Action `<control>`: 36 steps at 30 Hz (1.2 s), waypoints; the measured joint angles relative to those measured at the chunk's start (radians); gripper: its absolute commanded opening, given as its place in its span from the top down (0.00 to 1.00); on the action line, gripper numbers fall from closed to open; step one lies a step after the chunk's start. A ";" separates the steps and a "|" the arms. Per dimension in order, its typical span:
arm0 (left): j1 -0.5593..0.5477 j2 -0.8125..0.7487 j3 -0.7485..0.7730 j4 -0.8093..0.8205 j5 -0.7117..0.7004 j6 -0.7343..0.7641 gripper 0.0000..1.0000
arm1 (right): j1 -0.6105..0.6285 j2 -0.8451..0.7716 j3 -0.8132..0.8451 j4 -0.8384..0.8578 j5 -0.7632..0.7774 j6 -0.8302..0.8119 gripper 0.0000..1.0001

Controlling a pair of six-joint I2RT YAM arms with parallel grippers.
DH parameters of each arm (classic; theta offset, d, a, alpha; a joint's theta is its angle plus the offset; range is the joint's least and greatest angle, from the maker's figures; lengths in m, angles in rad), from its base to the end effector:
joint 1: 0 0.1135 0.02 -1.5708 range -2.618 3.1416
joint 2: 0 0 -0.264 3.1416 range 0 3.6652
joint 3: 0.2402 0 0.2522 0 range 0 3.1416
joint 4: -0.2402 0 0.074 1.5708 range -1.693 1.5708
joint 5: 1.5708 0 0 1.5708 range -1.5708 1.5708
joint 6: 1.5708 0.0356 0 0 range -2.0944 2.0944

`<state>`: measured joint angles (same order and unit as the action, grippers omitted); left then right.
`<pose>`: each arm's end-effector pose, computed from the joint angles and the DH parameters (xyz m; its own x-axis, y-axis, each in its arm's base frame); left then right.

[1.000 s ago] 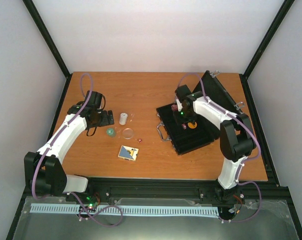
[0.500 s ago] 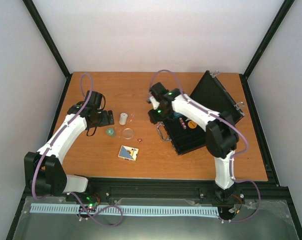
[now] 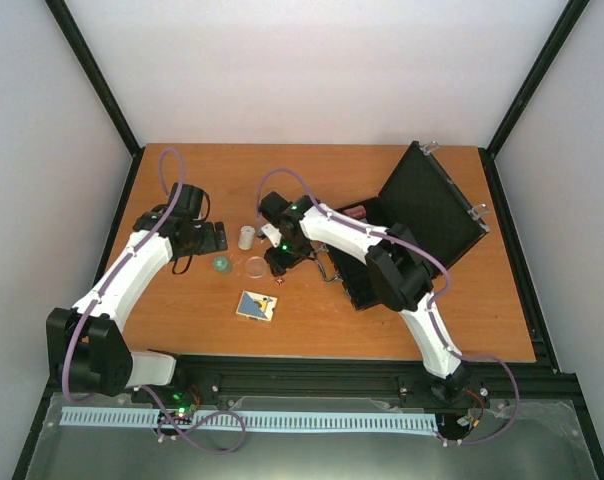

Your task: Pack up texas hold em set

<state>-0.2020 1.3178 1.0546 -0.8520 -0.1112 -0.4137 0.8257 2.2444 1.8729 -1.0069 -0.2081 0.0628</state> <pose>0.2498 -0.0471 0.2651 -0.8665 -0.2304 -0.4429 -0.2149 0.9729 -0.0856 0.3035 0.3398 0.1800 -0.7110 -0.6802 -0.1781 -0.7027 0.6784 0.2144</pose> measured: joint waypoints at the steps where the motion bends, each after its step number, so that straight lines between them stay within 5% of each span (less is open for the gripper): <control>1: 0.000 0.000 0.000 0.000 -0.001 0.000 0.00 | 0.005 0.004 0.003 -0.001 -0.006 -0.003 0.45; 14: 0.000 0.000 0.000 0.000 -0.002 0.007 0.00 | 0.029 0.070 0.032 -0.041 -0.039 -0.030 0.50; 20: 0.000 0.000 0.000 0.000 -0.002 0.006 0.00 | 0.033 0.077 0.034 -0.044 -0.034 -0.044 0.90; 36: 0.000 0.000 -0.013 0.001 -0.002 0.006 0.00 | 0.013 -0.007 0.002 -0.055 0.099 -0.016 0.97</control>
<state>-0.2020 1.3174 1.0412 -0.8513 -0.1127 -0.4076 0.8383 2.2372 1.8748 -1.0622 -0.1093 0.0463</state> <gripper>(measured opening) 0.997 0.135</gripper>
